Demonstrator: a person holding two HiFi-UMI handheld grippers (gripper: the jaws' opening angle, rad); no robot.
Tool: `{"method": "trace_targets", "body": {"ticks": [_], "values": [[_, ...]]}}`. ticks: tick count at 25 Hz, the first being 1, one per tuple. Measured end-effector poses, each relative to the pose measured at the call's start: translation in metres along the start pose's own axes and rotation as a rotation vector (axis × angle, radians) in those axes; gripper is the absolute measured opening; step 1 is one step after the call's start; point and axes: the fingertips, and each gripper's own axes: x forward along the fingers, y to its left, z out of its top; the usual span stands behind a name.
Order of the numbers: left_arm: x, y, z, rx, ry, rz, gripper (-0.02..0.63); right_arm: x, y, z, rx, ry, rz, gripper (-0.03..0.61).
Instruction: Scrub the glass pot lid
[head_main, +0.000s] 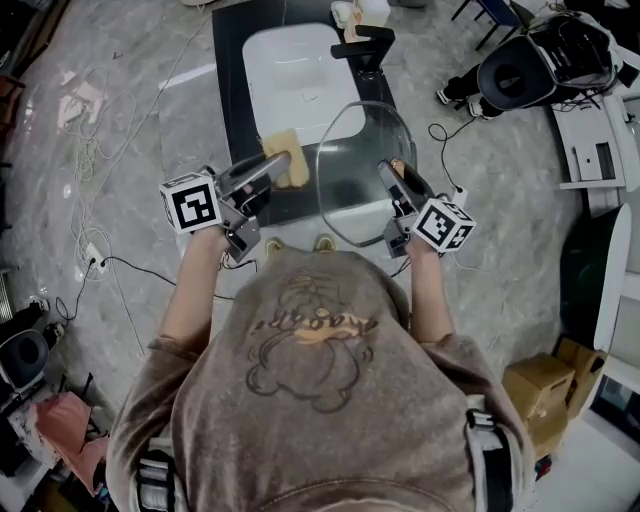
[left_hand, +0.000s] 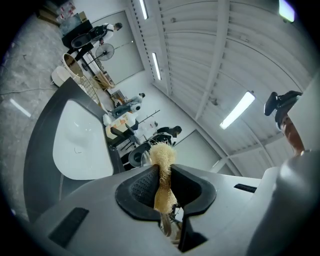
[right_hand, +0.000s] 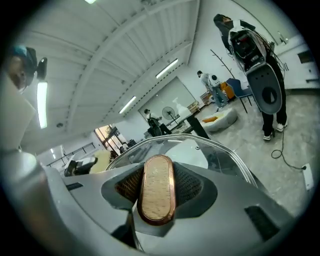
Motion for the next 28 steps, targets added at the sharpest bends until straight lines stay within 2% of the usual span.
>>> {"method": "trace_targets", "body": {"ticks": [4, 12, 18, 28], "values": [[-0.002, 0.005, 0.004, 0.002, -0.016, 0.011, 0.074, 0.018, -0.006, -0.013, -0.107, 0.108, -0.057, 0.172], [-0.009, 0.006, 0.009, 0.002, -0.046, 0.037, 0.074, 0.05, -0.026, -0.044, -0.243, 0.298, -0.135, 0.172], [-0.014, 0.013, 0.011, 0.003, -0.065, 0.069, 0.074, 0.076, -0.041, -0.072, -0.292, 0.424, -0.149, 0.172], [-0.031, 0.033, 0.019, -0.006, -0.122, 0.129, 0.074, 0.117, -0.056, -0.102, -0.384, 0.58, -0.166, 0.172]]}}
